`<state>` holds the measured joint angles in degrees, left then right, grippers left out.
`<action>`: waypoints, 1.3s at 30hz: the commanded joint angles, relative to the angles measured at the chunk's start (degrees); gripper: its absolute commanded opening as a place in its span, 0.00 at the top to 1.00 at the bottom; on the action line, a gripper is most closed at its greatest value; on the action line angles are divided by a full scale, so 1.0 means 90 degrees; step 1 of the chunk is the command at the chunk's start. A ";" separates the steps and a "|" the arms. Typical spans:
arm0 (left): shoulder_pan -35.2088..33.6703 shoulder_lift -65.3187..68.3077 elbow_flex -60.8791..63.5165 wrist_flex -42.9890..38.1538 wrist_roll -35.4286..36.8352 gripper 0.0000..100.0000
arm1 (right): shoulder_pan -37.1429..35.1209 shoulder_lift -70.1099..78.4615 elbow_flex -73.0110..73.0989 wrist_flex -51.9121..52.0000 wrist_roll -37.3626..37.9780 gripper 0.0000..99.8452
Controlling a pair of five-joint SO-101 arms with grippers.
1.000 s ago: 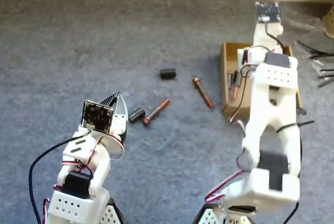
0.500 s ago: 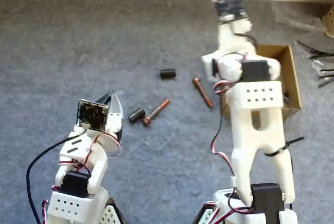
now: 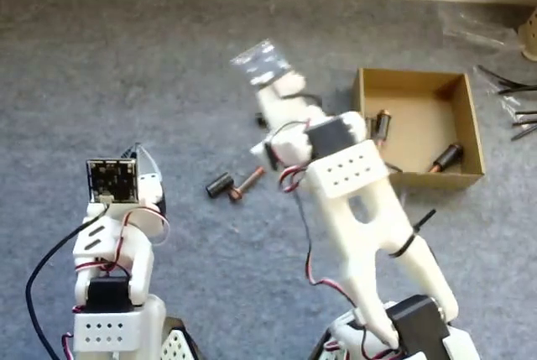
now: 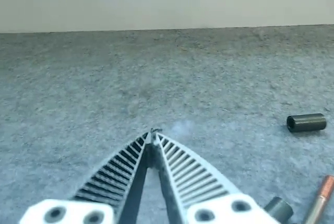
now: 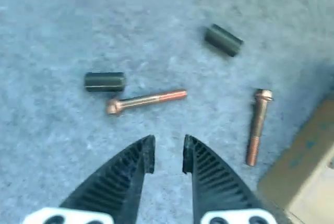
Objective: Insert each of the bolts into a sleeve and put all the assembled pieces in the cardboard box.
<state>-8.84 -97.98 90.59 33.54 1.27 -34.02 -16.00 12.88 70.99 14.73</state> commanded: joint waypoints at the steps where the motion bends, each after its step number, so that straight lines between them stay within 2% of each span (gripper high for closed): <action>1: -0.0405 -0.0073 -0.0073 -0.0098 -0.0010 0.99 | -0.0269 -0.0190 0.0063 -0.0161 0.0078 0.92; 4: -0.0816 -0.0073 -0.0103 -0.0088 -0.0010 0.99 | -0.0386 -0.0190 0.0523 -0.0747 0.0156 0.92; 9: -0.1177 -0.0073 -0.0063 -0.0068 -0.0010 0.99 | -0.0855 -0.0249 0.1724 -0.1910 0.1172 0.92; 17: -0.1245 -0.0083 -0.0122 0.0195 -0.0010 0.99 | -0.0952 -0.0200 0.3023 -0.4166 0.2383 0.92; 20: -0.1245 -0.0083 -0.0122 0.0195 -0.0010 0.99 | -0.0904 -0.0200 0.3258 -0.4781 0.3292 0.92; 27: -0.1245 -0.0083 -0.0112 0.0186 -0.0020 0.99 | -0.0816 -0.0190 0.3258 -0.4987 0.4591 0.92; 34: -0.1255 -0.0083 -0.0093 0.0186 -0.0020 0.99 | -0.0982 -0.0122 0.3258 -0.4996 0.6662 0.92; 39: -0.1548 -0.0083 -0.0083 0.0186 -0.0020 0.99 | -0.1001 0.0659 0.3033 -0.5211 0.6857 0.92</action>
<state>-20.70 -97.98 90.59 35.12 1.19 -42.37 -12.48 42.68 27.03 75.21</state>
